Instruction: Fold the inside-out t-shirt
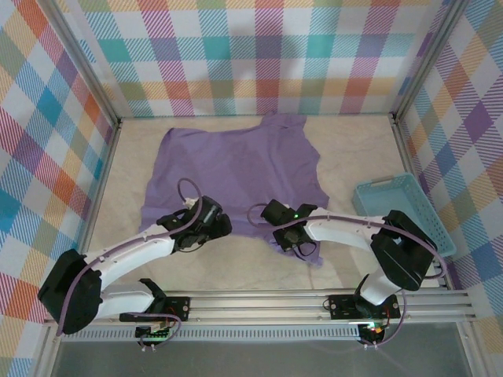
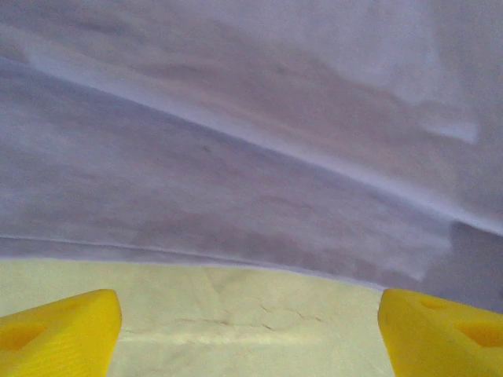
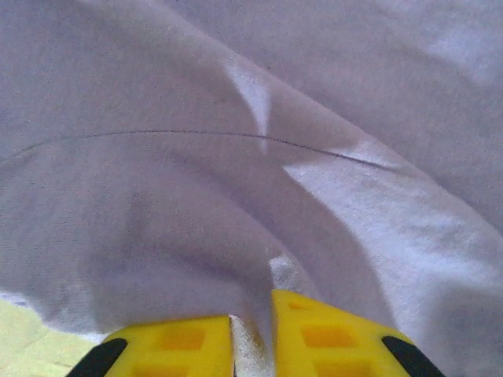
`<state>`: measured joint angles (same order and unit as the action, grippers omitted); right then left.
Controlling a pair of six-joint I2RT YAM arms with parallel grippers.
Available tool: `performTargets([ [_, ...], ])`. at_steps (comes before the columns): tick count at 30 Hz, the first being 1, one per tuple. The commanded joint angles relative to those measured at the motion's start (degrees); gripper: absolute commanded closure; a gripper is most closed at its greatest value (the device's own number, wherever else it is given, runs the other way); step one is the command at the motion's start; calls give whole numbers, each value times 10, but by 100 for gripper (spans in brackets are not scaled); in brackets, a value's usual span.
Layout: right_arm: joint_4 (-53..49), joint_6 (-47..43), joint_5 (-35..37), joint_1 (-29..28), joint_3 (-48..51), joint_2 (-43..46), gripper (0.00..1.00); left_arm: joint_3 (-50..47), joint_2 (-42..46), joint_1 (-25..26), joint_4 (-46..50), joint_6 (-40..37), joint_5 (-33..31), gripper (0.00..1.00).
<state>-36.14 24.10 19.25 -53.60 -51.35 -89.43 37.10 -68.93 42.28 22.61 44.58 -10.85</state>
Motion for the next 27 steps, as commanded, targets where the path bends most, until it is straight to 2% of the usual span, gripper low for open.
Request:
performTargets([
  [1, -9, -14, 26, 0, -18, 11, 86, -1, -14, 46, -36, 9, -27, 15],
  [5, 7, -46, -1, 11, -20, 37, 89, 14, -49, 107, -62, 7, -48, 17],
  [11, 32, -84, 1, 44, -16, 38, 89, 42, -116, 154, -131, 0, -38, 21],
  [13, 47, -96, 6, 59, -13, 33, 87, 52, -135, 159, -139, 1, -34, 21],
  [16, 60, -111, 17, 76, -19, 24, 71, 62, -153, 160, -149, 2, -27, 22],
  [19, 49, -113, 20, 80, -31, 22, 62, 68, -159, 160, -149, -1, -29, 22],
  [23, 20, -88, -20, 79, -20, 53, 60, 76, -163, 160, -143, -7, -31, 23],
  [27, 1, -36, -99, 66, 15, 105, 63, 71, -163, 160, -138, -9, -51, 23],
])
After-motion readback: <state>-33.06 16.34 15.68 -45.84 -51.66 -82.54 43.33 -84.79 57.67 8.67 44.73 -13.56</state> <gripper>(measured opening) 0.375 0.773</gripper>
